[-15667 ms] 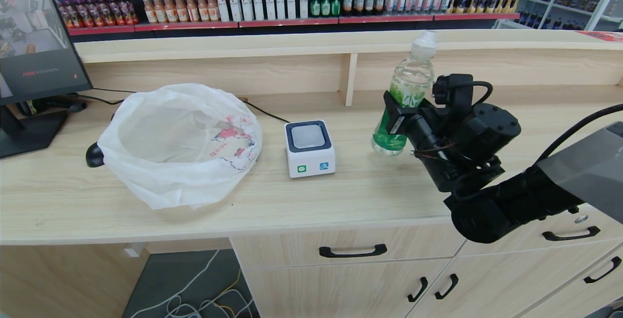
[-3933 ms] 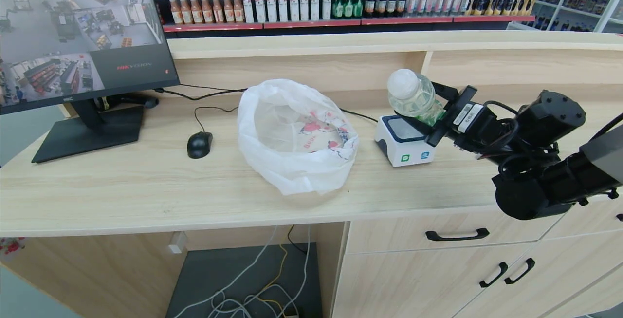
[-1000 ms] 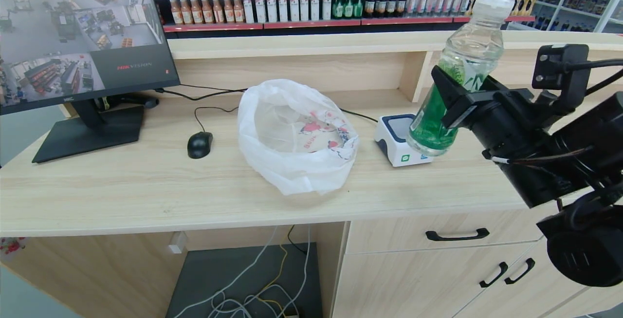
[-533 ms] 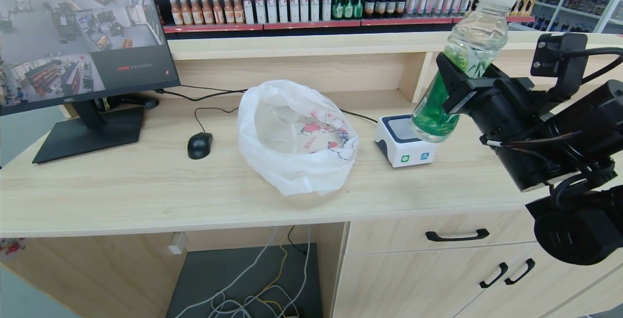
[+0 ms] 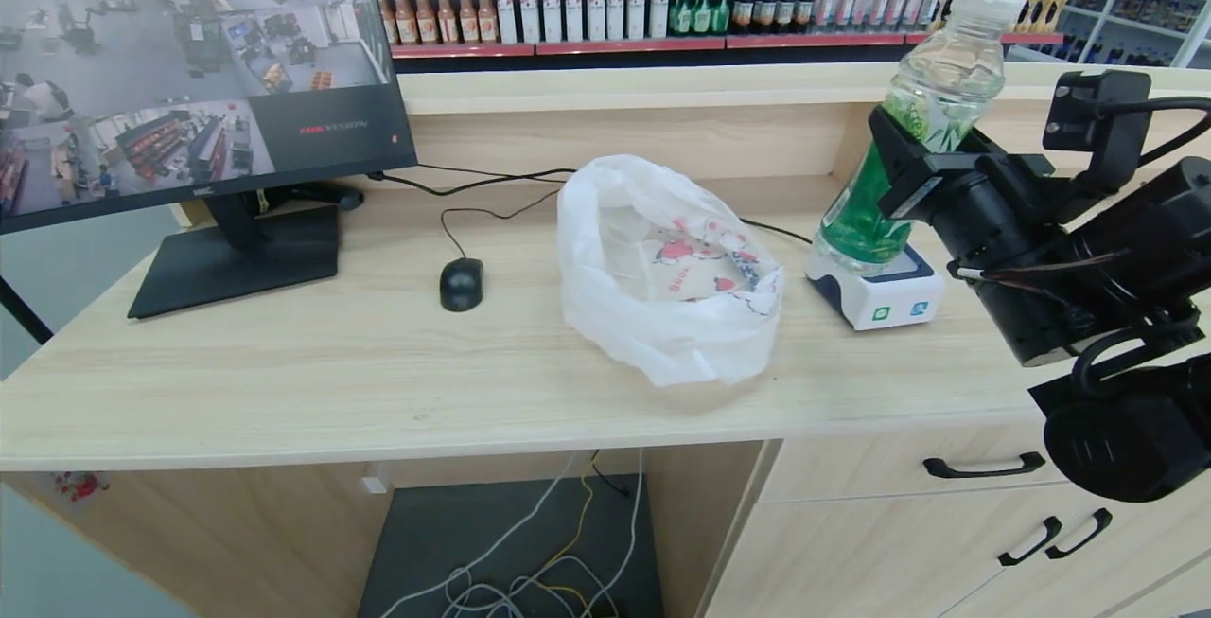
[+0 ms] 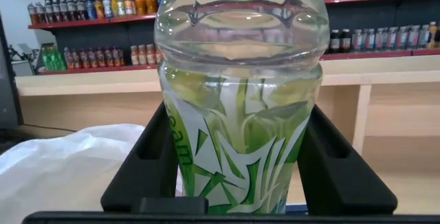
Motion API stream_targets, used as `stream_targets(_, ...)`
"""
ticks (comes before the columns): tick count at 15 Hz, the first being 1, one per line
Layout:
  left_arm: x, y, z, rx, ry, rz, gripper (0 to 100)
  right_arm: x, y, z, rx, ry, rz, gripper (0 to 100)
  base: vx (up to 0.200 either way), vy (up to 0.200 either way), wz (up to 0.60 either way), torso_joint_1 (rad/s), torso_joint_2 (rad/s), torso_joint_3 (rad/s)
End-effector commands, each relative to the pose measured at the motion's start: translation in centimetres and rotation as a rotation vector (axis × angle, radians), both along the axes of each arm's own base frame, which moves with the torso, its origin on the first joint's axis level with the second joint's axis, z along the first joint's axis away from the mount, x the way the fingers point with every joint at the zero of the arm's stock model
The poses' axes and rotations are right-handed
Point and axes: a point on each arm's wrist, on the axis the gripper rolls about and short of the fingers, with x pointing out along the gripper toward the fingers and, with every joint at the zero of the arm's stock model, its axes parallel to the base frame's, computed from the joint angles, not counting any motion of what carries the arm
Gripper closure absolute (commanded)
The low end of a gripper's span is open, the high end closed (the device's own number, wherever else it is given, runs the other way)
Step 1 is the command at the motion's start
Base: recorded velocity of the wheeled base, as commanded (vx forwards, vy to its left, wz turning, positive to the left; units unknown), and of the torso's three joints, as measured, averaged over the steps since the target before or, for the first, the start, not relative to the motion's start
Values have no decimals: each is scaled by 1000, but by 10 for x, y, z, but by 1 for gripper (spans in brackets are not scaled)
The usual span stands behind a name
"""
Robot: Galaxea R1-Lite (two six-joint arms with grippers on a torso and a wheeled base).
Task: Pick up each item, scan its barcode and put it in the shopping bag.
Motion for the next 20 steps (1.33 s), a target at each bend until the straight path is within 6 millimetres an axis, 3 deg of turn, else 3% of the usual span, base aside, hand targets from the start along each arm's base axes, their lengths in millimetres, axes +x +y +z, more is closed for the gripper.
stream_targets(1, 0, 0, 0, 1, -1, 1, 0, 0, 0, 0, 0, -1, -2, 100, 0, 200, 0, 2, 2, 2)
stream_targets(3, 0, 0, 0, 1, -1, 1, 0, 0, 2, -1, -2, 1, 4, 100, 0, 200, 0, 2, 5, -2)
stream_targets(7, 0, 0, 0, 4, -1, 1, 0, 3, 6, -1, -4, -3, 10, 100, 0, 0, 0, 0, 0, 0)
stream_targets(8, 0, 0, 0, 4, -1, 1, 0, 6, 10, 7, 6, -35, 22, 100, 0, 0, 0, 0, 0, 0)
stream_targets(11, 0, 0, 0, 3, -1, 1, 0, 3, 33, 3, 6, -29, 93, 100, 0, 0, 0, 0, 0, 0)
stream_targets(15, 0, 0, 0, 3, -1, 1, 0, 20, 39, -16, -16, 20, 95, 100, 0, 0, 0, 0, 0, 0)
stream_targets(20, 0, 0, 0, 3, -1, 1, 0, 51, 54, -16, -14, 18, 104, 100, 0, 0, 0, 0, 0, 0)
